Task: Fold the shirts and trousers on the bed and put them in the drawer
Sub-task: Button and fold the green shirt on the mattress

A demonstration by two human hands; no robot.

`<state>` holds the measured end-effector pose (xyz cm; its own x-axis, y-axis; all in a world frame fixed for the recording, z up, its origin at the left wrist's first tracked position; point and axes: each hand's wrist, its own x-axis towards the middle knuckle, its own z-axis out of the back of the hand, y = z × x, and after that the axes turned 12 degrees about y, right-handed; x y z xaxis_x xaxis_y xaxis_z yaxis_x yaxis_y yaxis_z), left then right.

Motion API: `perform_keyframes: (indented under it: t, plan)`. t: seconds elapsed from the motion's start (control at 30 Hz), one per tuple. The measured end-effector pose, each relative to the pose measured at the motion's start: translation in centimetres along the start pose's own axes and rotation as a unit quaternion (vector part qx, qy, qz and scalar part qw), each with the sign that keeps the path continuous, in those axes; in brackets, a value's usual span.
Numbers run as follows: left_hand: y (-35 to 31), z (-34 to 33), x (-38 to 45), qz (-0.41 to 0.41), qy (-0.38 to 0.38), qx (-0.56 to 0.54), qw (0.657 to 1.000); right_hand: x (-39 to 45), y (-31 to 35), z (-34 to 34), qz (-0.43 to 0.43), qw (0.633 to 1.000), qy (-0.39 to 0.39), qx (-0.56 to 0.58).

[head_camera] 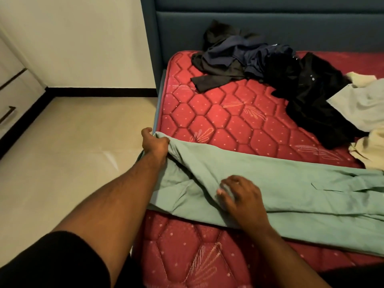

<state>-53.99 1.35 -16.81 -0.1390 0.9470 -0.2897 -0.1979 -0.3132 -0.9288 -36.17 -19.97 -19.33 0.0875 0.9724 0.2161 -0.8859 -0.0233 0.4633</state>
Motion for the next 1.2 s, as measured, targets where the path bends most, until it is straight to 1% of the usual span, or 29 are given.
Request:
perform_keyframes:
  t: [0.03, 0.07, 0.1, 0.13, 0.17, 0.2, 0.23, 0.33, 0.4, 0.47, 0.53, 0.57, 0.6, 0.63, 0.67, 0.7, 0.73, 0.77, 0.83, 0.87, 0.9, 0.93, 0.97, 1.0, 1.1, 1.2]
  plan:
    - [0.1, 0.3, 0.2, -0.021, -0.007, 0.004, 1.000, 0.9, -0.9, 0.2, -0.024, 1.000, 0.003, -0.005]
    - [0.1, 0.5, 0.4, -0.034, -0.012, 0.008, 0.999, 1.9, -1.9, 0.5, -0.064, 0.997, 0.042, -0.019]
    - [0.6, 0.6, 0.9, -0.040, -0.015, 0.009, 0.999, 2.4, -2.9, 0.6, -0.110, 0.987, 0.109, -0.037]
    - [1.1, 0.8, 1.3, -0.038, -0.015, 0.009, 0.999, 2.5, -3.7, 0.6, -0.153, 0.968, 0.191, -0.057]
    - [1.9, 0.8, 2.1, -0.039, -0.013, 0.007, 0.999, 2.3, -4.4, 0.4, -0.176, 0.947, 0.259, -0.079]
    - [2.4, 0.9, 2.7, -0.039, -0.009, 0.005, 0.999, 2.0, -4.7, 0.2, -0.177, 0.933, 0.298, -0.098]
    - [2.9, 0.8, 3.6, -0.037, -0.009, 0.004, 0.999, 1.8, -4.8, 0.0, -0.173, 0.928, 0.311, -0.112]
    - [2.3, 0.5, 4.4, -0.001, -0.019, -0.026, 0.999, 2.6, -4.3, 0.7, -0.176, 0.921, 0.320, -0.132]
    - [1.4, 0.6, 4.1, 0.002, -0.044, -0.026, 0.999, 3.9, -3.9, 1.2, -0.173, 0.930, 0.291, -0.144]
    - [0.8, 1.4, 3.6, -0.006, -0.071, 0.015, 0.997, 5.1, -3.2, 0.8, -0.157, 0.942, 0.268, -0.127]
    - [0.6, 2.9, 3.8, -0.011, -0.096, 0.088, 0.991, 5.9, -2.7, -0.3, -0.147, 0.938, 0.296, -0.109]
    - [0.6, 3.7, 4.1, -0.010, -0.084, 0.132, 0.988, 6.0, -2.5, -0.9, -0.146, 0.930, 0.315, -0.119]
    - [0.5, 4.4, 4.5, -0.006, -0.043, 0.144, 0.989, 5.9, -2.6, -1.3, -0.147, 0.925, 0.325, -0.133]
    - [0.3, 5.1, 4.9, 0.011, 0.027, 0.125, 0.992, 5.8, -2.7, -1.6, -0.148, 0.923, 0.326, -0.144]
    - [0.1, 5.7, 5.0, 0.049, 0.115, 0.097, 0.987, 5.8, -2.7, -1.5, -0.152, 0.922, 0.326, -0.146]
    - [-0.2, 6.3, 5.0, 0.090, 0.192, 0.078, 0.974, 5.8, -2.7, -1.2, -0.156, 0.923, 0.322, -0.141]
    - [-0.6, 7.2, 4.9, 0.119, 0.243, 0.058, 0.961, 6.0, -2.5, -0.9, -0.156, 0.929, 0.311, -0.129]
    - [-0.9, 7.7, 5.0, 0.130, 0.269, 0.031, 0.954, 6.3, -2.3, -0.6, -0.153, 0.937, 0.293, -0.115]
    - [-0.6, 8.7, 5.4, 0.133, 0.295, -0.015, 0.946, 6.9, -1.9, -0.6, -0.139, 0.950, 0.266, -0.083]
    - [-0.6, 8.9, 5.6, 0.130, 0.309, -0.004, 0.942, 7.1, -1.6, -1.0, -0.130, 0.953, 0.266, -0.061]
    - [-0.4, 9.0, 5.7, 0.122, 0.328, 0.036, 0.936, 7.2, -1.3, -1.4, -0.121, 0.951, 0.279, -0.048]
    - [-0.3, 8.8, 5.8, 0.107, 0.343, 0.099, 0.928, 7.0, -1.1, -2.0, -0.110, 0.948, 0.294, -0.053]
    - [-0.3, 8.8, 5.9, 0.086, 0.342, 0.155, 0.923, 6.7, -1.1, -2.6, -0.099, 0.946, 0.301, -0.071]
    - [-0.4, 8.6, 5.9, 0.066, 0.322, 0.189, 0.925, 6.5, -1.3, -3.0, -0.094, 0.945, 0.301, -0.087]
    - [-0.4, 8.2, 6.0, 0.047, 0.232, 0.194, 0.952, 6.1, -1.8, -3.2, -0.094, 0.948, 0.289, -0.092]
    - [0.9, 7.0, 5.9, 0.040, 0.154, 0.237, 0.958, 6.0, -2.1, -3.2, -0.095, 0.947, 0.296, -0.086]
